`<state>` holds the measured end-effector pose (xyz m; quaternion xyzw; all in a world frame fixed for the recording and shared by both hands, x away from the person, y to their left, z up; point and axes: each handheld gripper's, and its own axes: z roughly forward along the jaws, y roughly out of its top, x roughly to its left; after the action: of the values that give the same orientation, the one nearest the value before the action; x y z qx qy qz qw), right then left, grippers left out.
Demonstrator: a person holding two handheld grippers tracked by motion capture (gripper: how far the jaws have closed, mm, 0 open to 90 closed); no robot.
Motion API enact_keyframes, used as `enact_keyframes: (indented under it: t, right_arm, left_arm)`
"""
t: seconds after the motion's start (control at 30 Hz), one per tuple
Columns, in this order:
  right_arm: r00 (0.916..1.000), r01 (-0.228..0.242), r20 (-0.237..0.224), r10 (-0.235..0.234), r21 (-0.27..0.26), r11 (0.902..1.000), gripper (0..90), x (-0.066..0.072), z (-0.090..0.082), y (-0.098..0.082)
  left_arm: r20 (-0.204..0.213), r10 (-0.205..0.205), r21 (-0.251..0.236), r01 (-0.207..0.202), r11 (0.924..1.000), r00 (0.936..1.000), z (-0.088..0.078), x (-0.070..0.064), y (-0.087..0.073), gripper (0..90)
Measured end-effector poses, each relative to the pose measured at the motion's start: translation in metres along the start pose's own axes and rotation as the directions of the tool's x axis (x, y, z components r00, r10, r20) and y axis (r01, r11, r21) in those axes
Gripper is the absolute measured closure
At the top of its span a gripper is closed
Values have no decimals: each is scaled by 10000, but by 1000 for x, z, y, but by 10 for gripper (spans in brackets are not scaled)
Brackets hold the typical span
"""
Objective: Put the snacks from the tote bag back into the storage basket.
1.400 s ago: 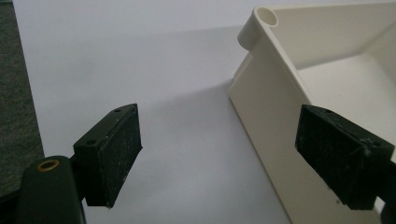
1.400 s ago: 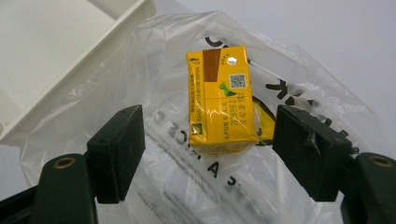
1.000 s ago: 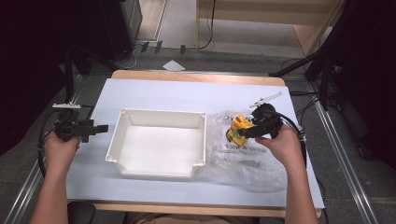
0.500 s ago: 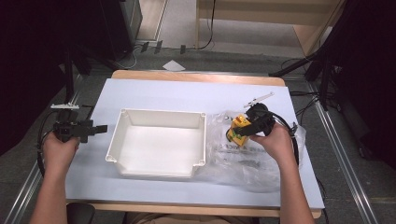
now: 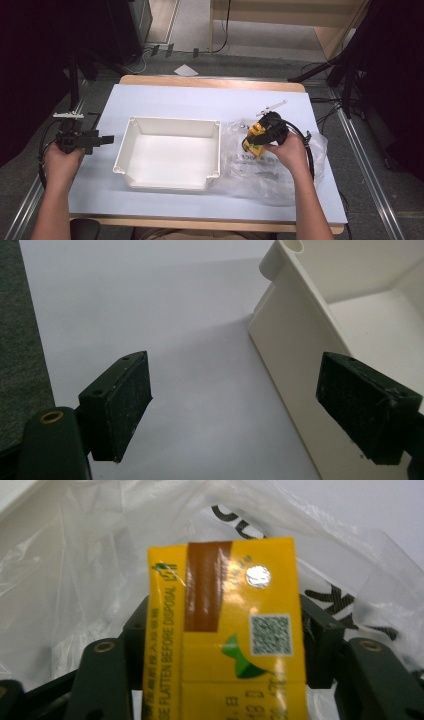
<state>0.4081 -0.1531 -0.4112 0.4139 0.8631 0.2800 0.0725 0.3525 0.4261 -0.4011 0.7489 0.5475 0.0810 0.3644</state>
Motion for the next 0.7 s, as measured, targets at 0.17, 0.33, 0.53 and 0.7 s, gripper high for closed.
enact_keyframes:
  t: [0.17,0.33,0.53,0.7]
  right_arm:
    - [9999,107,119,-105,-122,9999,490,3,1,0]
    - [9993,259,291,-252,-263,9993,518,5,0,0]
    - [9990,215,395,-206,-229,9995,525,6,-1,1]
    - [9990,94,431,-77,-392,9992,527,6,-8,1]
  left_arm:
    - [24,-48,-21,48,10000,10000,-2,1,0,152]
    - [19,-95,-51,95,9999,10000,-1,1,1,152]
    - [48,-89,12,89,10000,9999,2,2,2,152]
    - [32,-88,38,88,10000,10000,3,2,2,152]
